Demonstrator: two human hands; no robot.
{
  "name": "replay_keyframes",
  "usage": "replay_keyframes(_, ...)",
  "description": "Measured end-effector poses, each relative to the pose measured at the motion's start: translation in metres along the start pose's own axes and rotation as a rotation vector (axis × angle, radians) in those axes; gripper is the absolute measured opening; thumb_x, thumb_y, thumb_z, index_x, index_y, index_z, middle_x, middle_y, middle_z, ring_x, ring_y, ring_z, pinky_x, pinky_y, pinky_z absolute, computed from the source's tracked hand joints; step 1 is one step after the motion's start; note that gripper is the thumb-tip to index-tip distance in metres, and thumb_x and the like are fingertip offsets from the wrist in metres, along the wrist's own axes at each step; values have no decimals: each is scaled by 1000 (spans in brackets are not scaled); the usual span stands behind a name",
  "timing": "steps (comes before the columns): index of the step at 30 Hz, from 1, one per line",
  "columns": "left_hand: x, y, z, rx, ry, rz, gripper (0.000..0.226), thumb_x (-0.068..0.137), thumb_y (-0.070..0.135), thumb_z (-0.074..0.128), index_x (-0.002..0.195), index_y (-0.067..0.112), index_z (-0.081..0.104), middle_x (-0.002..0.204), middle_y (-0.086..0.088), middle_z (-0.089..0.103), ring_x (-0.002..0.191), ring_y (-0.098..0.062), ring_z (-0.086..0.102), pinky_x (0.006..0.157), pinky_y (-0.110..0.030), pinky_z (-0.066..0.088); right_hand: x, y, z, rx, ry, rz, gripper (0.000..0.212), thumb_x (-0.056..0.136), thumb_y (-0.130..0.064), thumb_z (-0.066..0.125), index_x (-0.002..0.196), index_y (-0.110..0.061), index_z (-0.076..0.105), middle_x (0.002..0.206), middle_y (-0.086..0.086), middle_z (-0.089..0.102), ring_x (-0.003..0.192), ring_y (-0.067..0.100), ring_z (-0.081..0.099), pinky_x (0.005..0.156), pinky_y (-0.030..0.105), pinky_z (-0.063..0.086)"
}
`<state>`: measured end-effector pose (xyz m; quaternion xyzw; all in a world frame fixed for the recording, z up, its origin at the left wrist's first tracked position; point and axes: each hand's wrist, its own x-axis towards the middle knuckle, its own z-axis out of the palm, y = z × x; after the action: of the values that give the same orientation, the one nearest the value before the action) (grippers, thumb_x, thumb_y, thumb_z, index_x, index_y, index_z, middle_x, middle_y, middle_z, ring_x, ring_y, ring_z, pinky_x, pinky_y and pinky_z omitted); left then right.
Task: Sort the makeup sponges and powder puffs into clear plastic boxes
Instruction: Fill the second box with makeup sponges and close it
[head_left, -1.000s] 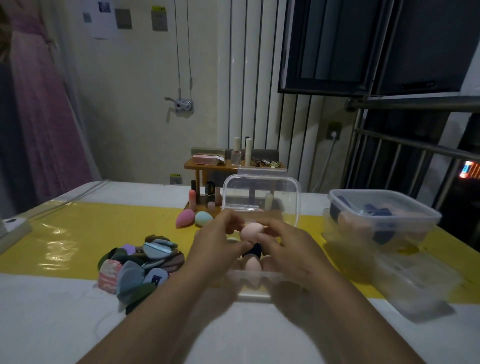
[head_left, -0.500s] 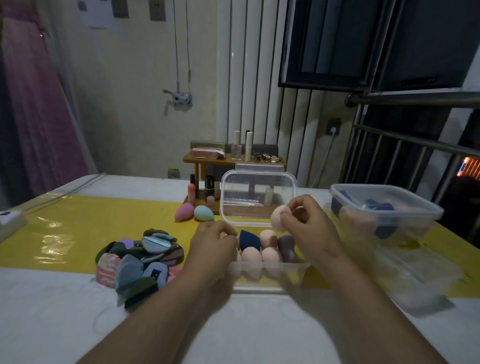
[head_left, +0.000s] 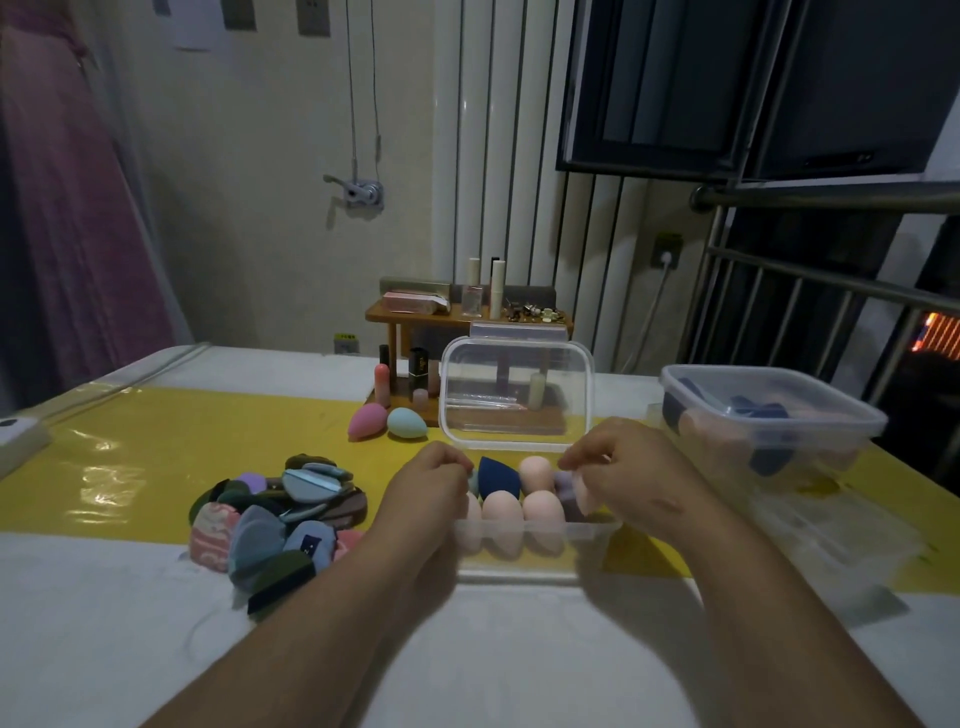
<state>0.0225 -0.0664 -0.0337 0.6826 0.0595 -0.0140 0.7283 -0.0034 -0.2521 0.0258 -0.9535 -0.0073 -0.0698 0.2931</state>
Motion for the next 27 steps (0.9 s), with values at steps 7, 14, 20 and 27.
replay_keyframes(7,3,0,1,16,-6,9,28,63,16,44,77,28,64,83,-12,53,82,-31,48,69,-44,37,-2,-4,6,-196,-58,39,23,81,-14,63,87,-36,56,97,-11,66,87,12,61,70,27,53)
replay_keyframes(14,7,-3,0,53,2,27,29,72,10,44,78,31,64,91,-11,54,87,-33,52,71,-42,40,-2,-19,6,-420,-84,75,16,77,-24,74,71,-32,61,97,-6,61,92,19,56,80,31,52)
replay_keyframes(20,7,-2,-2,90,-4,37,30,62,16,43,77,33,64,90,-11,56,87,-34,53,71,-43,41,-4,-17,6,-318,-58,144,9,80,-23,71,77,-28,65,86,-5,66,82,15,60,70,29,53)
replay_keyframes(27,10,-5,-1,79,10,36,31,59,18,43,77,32,64,87,-11,55,85,-34,51,71,-43,39,2,-17,8,-359,-79,209,10,84,-33,73,77,-27,69,87,-2,68,83,18,63,76,31,55)
